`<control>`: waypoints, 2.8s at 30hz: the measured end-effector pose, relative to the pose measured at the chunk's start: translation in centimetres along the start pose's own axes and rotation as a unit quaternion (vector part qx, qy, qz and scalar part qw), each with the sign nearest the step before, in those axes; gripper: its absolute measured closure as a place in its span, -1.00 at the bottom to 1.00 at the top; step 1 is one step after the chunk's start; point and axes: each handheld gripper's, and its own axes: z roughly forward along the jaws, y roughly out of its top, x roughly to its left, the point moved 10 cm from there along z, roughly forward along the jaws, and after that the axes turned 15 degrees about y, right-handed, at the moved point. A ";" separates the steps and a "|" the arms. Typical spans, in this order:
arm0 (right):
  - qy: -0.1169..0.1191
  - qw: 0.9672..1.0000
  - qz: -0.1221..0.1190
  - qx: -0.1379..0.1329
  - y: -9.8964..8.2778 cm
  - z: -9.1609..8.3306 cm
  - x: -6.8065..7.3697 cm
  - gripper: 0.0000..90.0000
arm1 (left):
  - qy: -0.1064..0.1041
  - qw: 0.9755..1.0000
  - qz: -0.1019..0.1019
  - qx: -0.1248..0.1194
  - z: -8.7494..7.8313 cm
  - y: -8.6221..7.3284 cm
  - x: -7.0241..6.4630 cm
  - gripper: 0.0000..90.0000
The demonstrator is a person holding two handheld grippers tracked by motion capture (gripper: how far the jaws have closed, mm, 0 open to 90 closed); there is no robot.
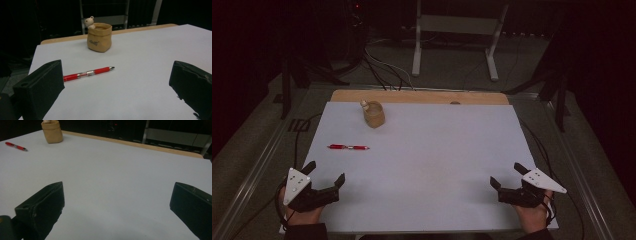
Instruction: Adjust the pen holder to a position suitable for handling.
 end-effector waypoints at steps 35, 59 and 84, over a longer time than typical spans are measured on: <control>-0.020 0.999 0.014 -0.023 0.4 -0.5 -0.8 -1.00 | 0.001 1.000 -0.007 0.002 5.3 6.1 -1.5 -1.00; -0.020 0.999 0.010 -0.026 0.6 -0.4 -0.4 -1.00 | 0.011 1.000 -0.004 0.023 11.6 9.2 -2.2 -0.99; -0.016 0.999 0.019 -0.027 0.5 -0.2 -0.6 -1.00 | 0.029 0.998 -0.014 0.060 18.2 8.9 -2.3 -0.99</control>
